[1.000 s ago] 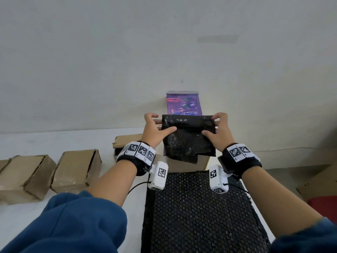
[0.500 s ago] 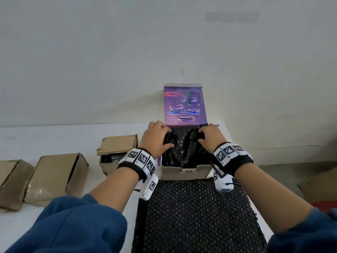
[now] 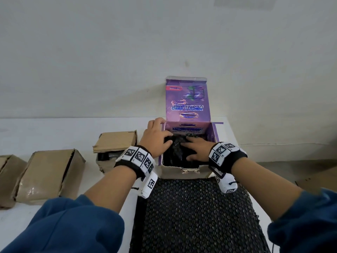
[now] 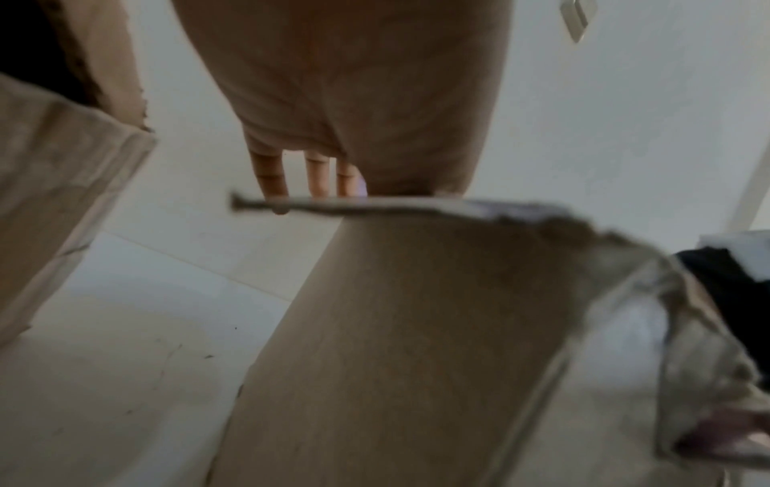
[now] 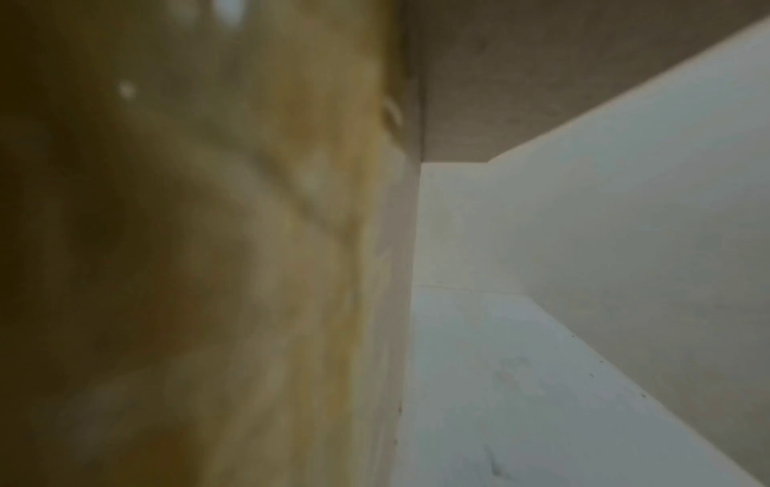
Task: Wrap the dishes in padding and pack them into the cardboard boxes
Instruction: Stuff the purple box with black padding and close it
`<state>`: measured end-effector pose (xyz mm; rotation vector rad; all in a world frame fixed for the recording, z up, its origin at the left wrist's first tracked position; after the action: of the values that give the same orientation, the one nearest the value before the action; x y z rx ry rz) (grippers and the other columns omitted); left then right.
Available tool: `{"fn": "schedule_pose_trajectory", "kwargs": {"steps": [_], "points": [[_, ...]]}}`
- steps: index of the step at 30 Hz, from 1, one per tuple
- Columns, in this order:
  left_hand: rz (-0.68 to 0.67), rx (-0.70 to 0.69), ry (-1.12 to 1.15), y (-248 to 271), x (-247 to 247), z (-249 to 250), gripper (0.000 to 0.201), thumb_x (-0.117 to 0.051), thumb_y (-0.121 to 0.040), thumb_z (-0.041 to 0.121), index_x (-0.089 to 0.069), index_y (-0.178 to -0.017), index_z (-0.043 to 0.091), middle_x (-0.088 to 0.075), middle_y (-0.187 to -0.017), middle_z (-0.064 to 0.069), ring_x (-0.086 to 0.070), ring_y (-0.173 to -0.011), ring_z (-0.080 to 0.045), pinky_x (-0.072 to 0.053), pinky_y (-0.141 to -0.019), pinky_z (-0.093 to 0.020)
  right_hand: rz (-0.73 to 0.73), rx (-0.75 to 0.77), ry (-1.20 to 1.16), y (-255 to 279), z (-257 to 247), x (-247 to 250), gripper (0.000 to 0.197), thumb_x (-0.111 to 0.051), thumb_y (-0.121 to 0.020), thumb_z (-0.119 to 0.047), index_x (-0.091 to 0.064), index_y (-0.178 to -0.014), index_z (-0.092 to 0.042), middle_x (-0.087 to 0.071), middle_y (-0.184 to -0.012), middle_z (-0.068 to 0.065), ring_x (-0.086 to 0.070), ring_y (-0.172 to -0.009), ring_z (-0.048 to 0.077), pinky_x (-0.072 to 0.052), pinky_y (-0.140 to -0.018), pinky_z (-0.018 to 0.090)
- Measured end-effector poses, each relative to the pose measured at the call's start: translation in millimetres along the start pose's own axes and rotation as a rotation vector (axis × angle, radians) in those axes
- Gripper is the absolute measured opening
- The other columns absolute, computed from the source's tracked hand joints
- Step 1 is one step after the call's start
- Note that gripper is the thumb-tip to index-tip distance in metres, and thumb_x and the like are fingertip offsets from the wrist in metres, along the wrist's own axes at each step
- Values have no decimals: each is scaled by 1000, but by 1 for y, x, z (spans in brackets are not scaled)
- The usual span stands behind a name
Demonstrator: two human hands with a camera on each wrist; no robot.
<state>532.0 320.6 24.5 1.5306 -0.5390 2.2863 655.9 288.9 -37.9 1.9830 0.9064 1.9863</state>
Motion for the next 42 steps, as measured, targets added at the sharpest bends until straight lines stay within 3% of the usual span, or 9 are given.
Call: {"fn": "schedule_pose_trajectory", "kwargs": {"steps": [3, 5, 10, 16, 20, 26, 29, 33, 42], "points": [[14, 24, 44, 1, 2, -1, 30, -59, -87, 34, -67, -113, 21, -34, -138, -6, -26, -129, -26, -38, -101, -38, -136, -28, 2, -2, -1, -18, 64, -51, -93, -42, -23, -149, -26, 5, -159, 13, 0, -146, 33, -11, -119, 44], [15, 40, 64, 2, 4, -1, 27, -59, -88, 33, -66, -110, 20, -35, -138, -5, -27, -129, -25, -40, -98, -37, -113, -24, -46, -1, -5, -14, 56, -50, -95, -37, -33, -146, -22, -3, -158, 15, -7, -146, 33, -15, -119, 40], [26, 47, 127, 14, 11, -3, 28, -61, -87, 31, -63, -112, 18, -36, -139, -7, -34, -129, -25, -39, -100, -37, 194, 27, -236, 27, -15, 43, 33, -50, -96, -24, -58, -125, -10, -56, -129, 12, -49, -122, 27, -34, -104, 31], [238, -7, 211, 54, 39, -3, 24, -65, -83, 22, -64, -106, 16, -50, -117, -6, -47, -111, -25, -41, -97, -39, 505, 1, -323, 88, -26, 76, 25, -56, -92, -20, -64, -114, -11, -61, -109, 8, -56, -102, 21, -39, -92, 27], [358, 7, 262, 97, 53, -3, 26, -65, -83, 20, -60, -107, 13, -48, -107, -3, -47, -99, -17, -38, -88, -24, 622, 0, -335, 121, -39, 61, 16, -59, -88, -16, -66, -102, -11, -50, -88, 0, -48, -83, 15, -43, -86, 31], [57, 149, 246, 156, 16, -2, 15, -62, -86, 24, -58, -99, 18, -61, -85, 6, -56, -74, -11, -47, -68, -26, 441, -71, -287, 140, -56, -5, 14, -57, -88, -20, -67, -95, -13, -65, -98, 5, -60, -96, 22, -41, -82, 25], [-207, 333, 187, 190, -26, -16, 17, -63, -85, 31, -58, -98, 21, -64, -88, 4, -60, -84, -16, -50, -76, -32, 264, -133, -280, 148, -57, -56, 16, -60, -87, -27, -67, -95, -15, -68, -102, 4, -61, -99, 21, -45, -84, 26], [-377, 497, 135, 236, -60, -17, 26, -63, -86, 37, -58, -100, 16, -62, -101, -3, -58, -97, -21, -47, -83, -32, 56, -163, -284, 167, -58, -124, 26, -60, -89, -34, -63, -105, -13, -63, -110, 7, -58, -104, 23, -47, -88, 31], [-349, 723, 274, 296, -84, -7, 26, -69, -83, 36, -63, -91, 13, -71, -80, -7, -66, -73, -19, -47, -64, -25, 81, -206, -327, 188, -63, -182, 52, -54, -91, -40, -44, -137, -17, -32, -140, 13, -33, -129, 34, -33, -110, 40]]}}
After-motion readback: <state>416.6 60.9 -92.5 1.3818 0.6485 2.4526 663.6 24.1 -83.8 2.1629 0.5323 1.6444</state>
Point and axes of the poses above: each hand's wrist, its own y-axis away from the middle knuckle, its own x-axis out of the back of the hand, z = x × y, the point moved 10 cm from there along -y, towards the middle knuckle
